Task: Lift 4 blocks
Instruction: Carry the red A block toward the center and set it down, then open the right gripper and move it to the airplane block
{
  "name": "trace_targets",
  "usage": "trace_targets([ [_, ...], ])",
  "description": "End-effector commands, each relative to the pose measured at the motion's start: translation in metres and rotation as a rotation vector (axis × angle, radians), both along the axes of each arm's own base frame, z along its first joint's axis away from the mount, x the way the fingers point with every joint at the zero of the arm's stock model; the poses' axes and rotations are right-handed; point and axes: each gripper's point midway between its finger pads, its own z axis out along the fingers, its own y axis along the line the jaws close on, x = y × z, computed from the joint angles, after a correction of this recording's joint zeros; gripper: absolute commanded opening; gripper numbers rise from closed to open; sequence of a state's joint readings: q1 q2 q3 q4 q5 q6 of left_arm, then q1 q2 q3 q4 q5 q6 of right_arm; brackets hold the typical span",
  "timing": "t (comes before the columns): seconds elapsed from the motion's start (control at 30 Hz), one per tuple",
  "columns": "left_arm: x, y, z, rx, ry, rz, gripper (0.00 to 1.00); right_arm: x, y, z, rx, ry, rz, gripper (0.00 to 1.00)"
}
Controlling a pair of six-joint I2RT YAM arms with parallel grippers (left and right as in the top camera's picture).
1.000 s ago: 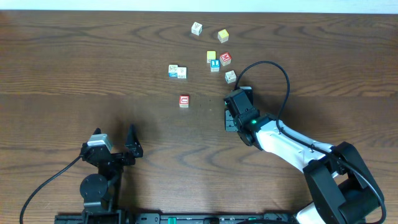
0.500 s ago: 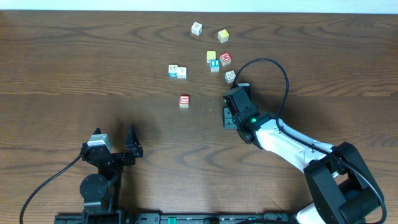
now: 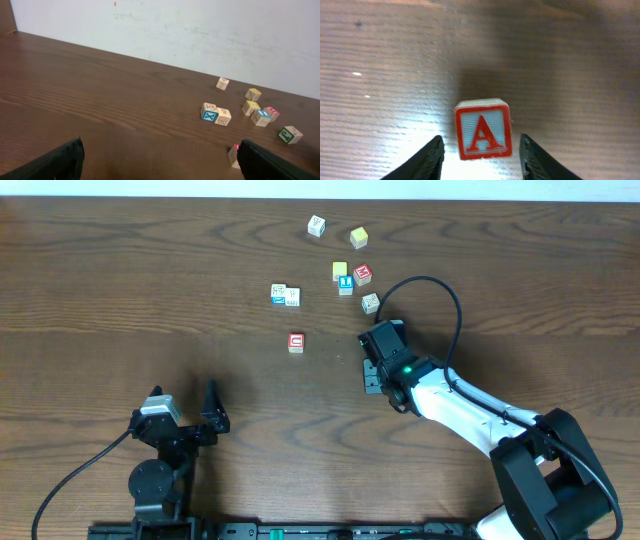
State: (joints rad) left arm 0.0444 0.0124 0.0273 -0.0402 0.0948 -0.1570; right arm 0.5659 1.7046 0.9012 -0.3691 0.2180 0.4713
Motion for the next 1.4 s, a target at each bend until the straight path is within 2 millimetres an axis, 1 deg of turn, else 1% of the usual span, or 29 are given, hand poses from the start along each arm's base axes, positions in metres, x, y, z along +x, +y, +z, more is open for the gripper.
trace_targets([
  [0.0, 0.0, -0.001, -0.016, 0.003, 0.044, -0.008, 0.98, 0.003, 0.003, 0.003, 0.028, -0.007, -0.06, 0.42],
  [0.2, 0.0, -0.001, -0.016, 0.003, 0.044, -0.008, 0.98, 0.003, 0.013, 0.003, 0.078, 0.004, -0.045, 0.38],
  [0.3, 0.0, -0.001, -0.016, 0.003, 0.044, -0.008, 0.98, 0.005, 0.013, 0.005, 0.078, -0.009, -0.047, 0.39],
  [0.43, 0.0, -0.001, -0.016, 0.003, 0.044, -0.008, 0.98, 0.009, 0.008, 0.007, 0.048, -0.034, -0.051, 0.42],
  [0.63, 0.0, -0.002, -0.016, 0.003, 0.044, -0.009, 0.98, 0.006, 0.008, 0.005, 0.052, -0.017, -0.046, 0.42],
  [0.7, 0.0, -0.001, -0.016, 0.003, 0.044, -0.008, 0.98, 0.009, 0.004, 0.006, 0.023, -0.034, -0.048, 0.46],
  [0.77, 0.0, -0.001, -0.016, 0.003, 0.044, -0.008, 0.98, 0.013, 0.003, 0.008, 0.004, -0.056, -0.024, 0.55],
  [0.9, 0.0, -0.001, -0.016, 0.003, 0.044, -0.008, 0.98, 0.016, 0.017, 0.015, 0.022, -0.055, 0.096, 0.66],
  [0.93, 0.0, -0.001, -0.016, 0.003, 0.044, -0.008, 0.98, 0.017, 0.02, 0.018, 0.025, -0.054, 0.114, 0.68],
  [1.0, 0.0, -0.001, -0.016, 0.003, 0.044, -0.008, 0.98, 0.022, 0.024, 0.027, 0.026, -0.063, 0.12, 0.7],
  [1.07, 0.0, -0.002, -0.016, 0.003, 0.044, -0.009, 0.98, 0.031, 0.028, 0.039, 0.024, -0.086, 0.145, 0.77],
  [1.13, 0.0, -0.001, -0.016, 0.003, 0.044, -0.008, 0.98, 0.041, 0.034, 0.052, 0.016, -0.123, 0.188, 0.83],
  [1.23, 0.0, -0.001, -0.016, 0.003, 0.044, -0.008, 0.98, 0.061, 0.04, 0.077, -0.007, -0.194, 0.268, 0.92],
  [1.27, 0.0, -0.001, -0.016, 0.003, 0.044, -0.008, 0.98, 0.066, 0.04, 0.085, -0.012, -0.211, 0.28, 0.95],
  [1.33, 0.0, -0.001, -0.016, 0.003, 0.044, -0.008, 0.98, 0.078, 0.038, 0.1, -0.014, -0.242, 0.281, 0.96],
  [1.37, 0.0, -0.001, -0.016, 0.003, 0.044, -0.008, 0.98, 0.086, 0.034, 0.11, -0.011, -0.265, 0.269, 0.96],
])
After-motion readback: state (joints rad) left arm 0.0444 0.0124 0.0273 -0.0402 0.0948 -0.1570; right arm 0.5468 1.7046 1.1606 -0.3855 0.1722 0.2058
